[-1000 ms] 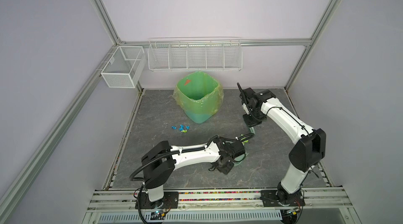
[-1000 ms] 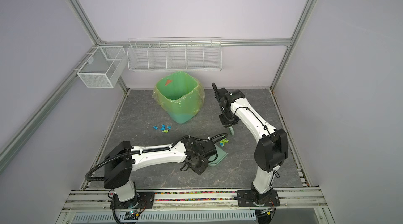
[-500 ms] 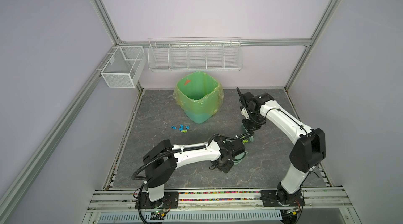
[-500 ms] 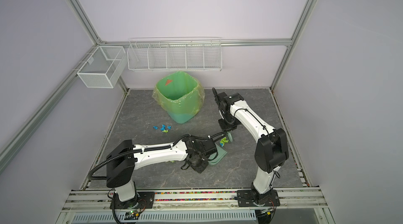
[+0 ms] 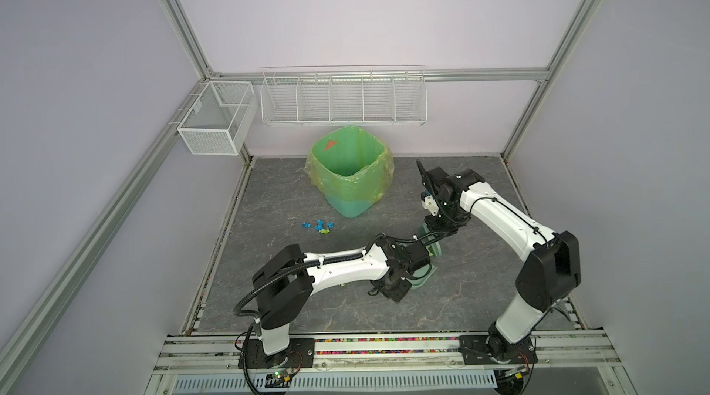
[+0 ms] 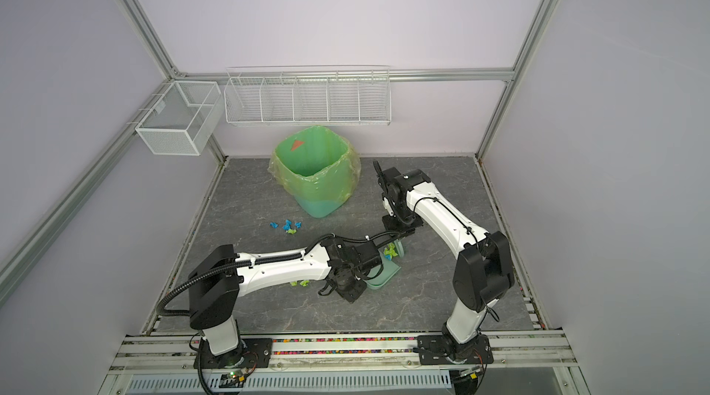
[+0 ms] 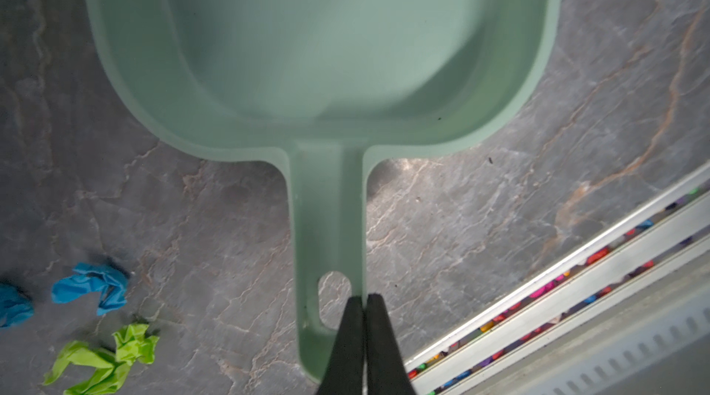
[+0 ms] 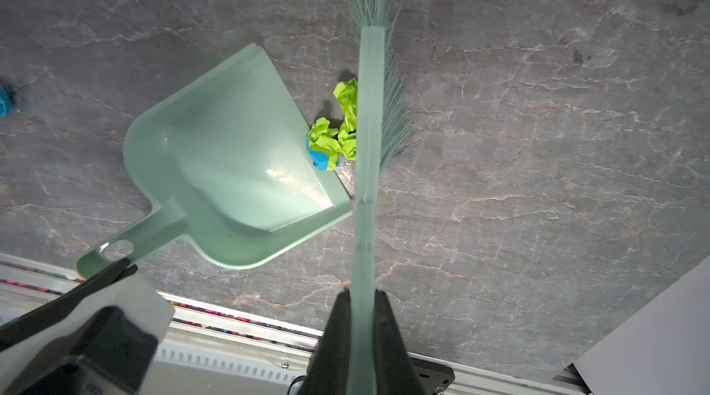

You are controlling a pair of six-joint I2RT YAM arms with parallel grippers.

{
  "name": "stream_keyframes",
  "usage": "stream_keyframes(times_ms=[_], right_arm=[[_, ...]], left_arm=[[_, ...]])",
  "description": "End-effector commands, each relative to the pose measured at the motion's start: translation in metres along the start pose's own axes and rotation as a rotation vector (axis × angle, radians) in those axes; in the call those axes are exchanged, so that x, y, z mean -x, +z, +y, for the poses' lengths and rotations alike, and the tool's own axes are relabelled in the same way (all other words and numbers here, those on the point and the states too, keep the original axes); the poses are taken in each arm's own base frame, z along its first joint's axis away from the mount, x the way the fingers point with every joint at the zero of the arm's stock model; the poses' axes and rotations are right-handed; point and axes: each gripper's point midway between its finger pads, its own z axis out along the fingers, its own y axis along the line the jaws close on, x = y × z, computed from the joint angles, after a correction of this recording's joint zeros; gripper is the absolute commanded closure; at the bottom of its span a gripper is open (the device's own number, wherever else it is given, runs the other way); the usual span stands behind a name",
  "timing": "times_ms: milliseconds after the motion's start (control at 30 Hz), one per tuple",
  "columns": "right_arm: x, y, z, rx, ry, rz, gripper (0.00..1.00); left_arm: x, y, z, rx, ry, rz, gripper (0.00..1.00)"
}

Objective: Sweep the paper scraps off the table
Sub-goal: 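Sweep the lime-and-blue scrap cluster into the dustpan with the right gripper's brush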

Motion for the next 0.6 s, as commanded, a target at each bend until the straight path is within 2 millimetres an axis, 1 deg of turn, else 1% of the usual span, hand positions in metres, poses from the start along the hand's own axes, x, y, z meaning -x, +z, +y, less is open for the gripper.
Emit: stream_keyframes(times_ms=[0,233,467,567], right_arm=[[-0.011,0.006,0.025,0.108,-0.012,0.036,0.93],[-0.015,0.011,0.052,0.191,-0.019,0.026,0.93],[-0.018,0.002,0.075,0.297,-0.020,-0.009,0.93],[-0.022,-0.007,0.085,0.369,-0.021,-0.035,0.93]], left_arm=[[0.004,-0.004,0.010,-0.010,-0.007,0.005,1.00],[0.004,-0.004,0.012,-0.003,0.006,0.011,1.00],[0.005,-0.002,0.014,0.003,0.002,0.012,1.00],[0.006,-0.001,0.014,0.001,0.003,0.012,1.00]])
